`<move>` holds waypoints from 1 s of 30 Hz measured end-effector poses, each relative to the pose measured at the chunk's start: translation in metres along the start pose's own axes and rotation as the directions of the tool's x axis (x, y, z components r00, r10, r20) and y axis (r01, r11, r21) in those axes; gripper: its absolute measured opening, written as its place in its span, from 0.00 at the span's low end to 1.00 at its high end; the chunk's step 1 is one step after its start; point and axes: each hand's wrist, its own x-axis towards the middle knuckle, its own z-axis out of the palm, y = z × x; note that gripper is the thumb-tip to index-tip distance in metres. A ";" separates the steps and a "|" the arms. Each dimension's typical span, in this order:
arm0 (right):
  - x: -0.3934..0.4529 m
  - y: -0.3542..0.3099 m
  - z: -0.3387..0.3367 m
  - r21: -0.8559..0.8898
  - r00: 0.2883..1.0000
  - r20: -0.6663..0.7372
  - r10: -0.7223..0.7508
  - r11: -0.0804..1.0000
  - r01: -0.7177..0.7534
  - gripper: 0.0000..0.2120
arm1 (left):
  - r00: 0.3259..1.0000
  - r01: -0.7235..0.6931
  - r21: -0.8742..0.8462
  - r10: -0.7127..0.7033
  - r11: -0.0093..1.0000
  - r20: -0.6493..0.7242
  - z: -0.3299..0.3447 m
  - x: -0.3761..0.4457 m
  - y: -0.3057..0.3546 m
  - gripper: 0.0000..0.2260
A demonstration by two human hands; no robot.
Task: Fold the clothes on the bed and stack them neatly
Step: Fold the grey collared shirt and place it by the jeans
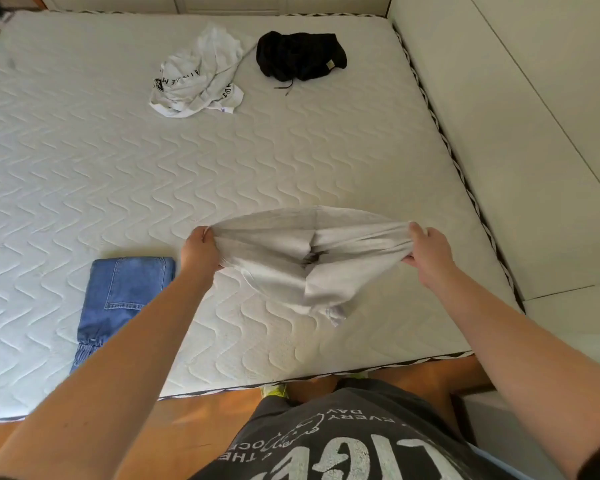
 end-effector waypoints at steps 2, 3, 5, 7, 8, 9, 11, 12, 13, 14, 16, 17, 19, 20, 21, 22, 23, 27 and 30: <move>0.002 -0.005 -0.003 0.031 0.999 0.037 0.009 0.999 -0.010 0.17 | 0.998 0.030 -0.048 -0.027 0.998 0.048 0.003 -0.003 0.009 0.09; 0.003 -0.007 -0.003 0.030 0.999 0.034 0.010 0.999 -0.011 0.18 | 0.998 0.014 -0.032 -0.012 0.999 0.058 0.005 -0.004 0.011 0.09; 0.005 -0.009 -0.003 0.029 1.000 0.008 0.010 1.000 -0.010 0.19 | 0.997 -0.048 0.031 0.046 0.998 0.055 0.007 -0.006 0.015 0.10; 0.007 -0.010 -0.002 0.010 1.000 -0.002 0.008 1.000 -0.008 0.21 | 0.997 -0.062 0.049 0.060 0.997 0.050 0.009 -0.008 0.016 0.11; 0.008 -0.010 -0.001 -0.031 1.000 -0.006 0.004 1.000 -0.004 0.23 | 0.997 -0.052 0.032 0.050 0.998 0.061 0.011 -0.010 0.018 0.11; 0.007 -0.011 -0.001 -0.085 1.000 -0.014 -0.002 0.996 0.001 0.24 | 0.997 -0.036 0.006 0.035 0.999 0.075 0.012 -0.012 0.019 0.10; 0.005 -0.012 -0.001 -0.165 0.998 -0.047 -0.030 0.986 0.022 0.25 | 0.995 0.008 -0.051 -0.003 0.999 0.098 0.012 -0.015 0.023 0.09; 0.005 -0.013 -0.003 -0.180 0.996 -0.070 -0.048 0.983 0.035 0.24 | 0.995 0.026 -0.077 -0.018 0.997 0.100 0.010 -0.015 0.026 0.09; 0.005 -0.016 -0.005 -0.193 0.993 -0.096 -0.073 0.980 0.053 0.23 | 0.995 0.034 -0.102 -0.024 0.994 0.094 0.008 -0.014 0.030 0.10; 0.006 -0.021 -0.009 -0.216 0.988 -0.118 -0.103 0.974 0.076 0.21 | 0.996 0.032 -0.130 -0.021 0.991 0.088 0.006 -0.012 0.037 0.10; 0.008 -0.037 -0.015 -0.272 0.974 -0.129 -0.184 0.951 0.144 0.18 | 0.995 0.003 -0.188 0.015 0.982 0.094 0.001 -0.009 0.058 0.10; 0.009 -0.049 -0.016 -0.290 0.966 -0.116 -0.229 0.939 0.187 0.17 | 0.993 -0.023 -0.209 0.046 0.978 0.106 -0.001 -0.009 0.075 0.09; 0.008 -0.080 -0.015 -0.301 0.948 -0.088 -0.307 0.915 0.268 0.17 | 0.984 -0.064 -0.251 0.103 0.966 0.146 -0.001 -0.011 0.114 0.10; 0.007 -0.099 -0.012 -0.292 0.937 -0.082 -0.339 0.907 0.303 0.17 | 0.977 -0.074 -0.274 0.125 0.959 0.174 0.000 -0.013 0.137 0.10; 0.005 -0.118 -0.009 -0.284 0.924 -0.076 -0.374 0.897 0.340 0.16 | 0.969 -0.085 -0.288 0.147 0.954 0.199 0.003 -0.016 0.160 0.10; 0.003 -0.136 -0.005 -0.279 0.908 -0.067 -0.413 0.882 0.380 0.15 | 0.961 -0.107 -0.287 0.173 0.952 0.217 0.006 -0.020 0.183 0.10; 0.000 -0.155 -0.001 -0.272 0.890 -0.054 -0.453 0.864 0.424 0.15 | 0.952 -0.143 -0.274 0.207 0.951 0.224 0.008 -0.023 0.207 0.10; -0.010 -0.226 0.007 -0.201 0.830 -0.025 -0.558 0.816 0.542 0.18 | 0.920 -0.290 -0.278 0.347 0.916 0.182 0.002 -0.043 0.297 0.10; -0.015 -0.271 0.004 -0.077 0.803 -0.109 -0.586 0.810 0.581 0.15 | 0.894 -0.350 -0.365 0.425 0.863 0.145 -0.018 -0.052 0.342 0.07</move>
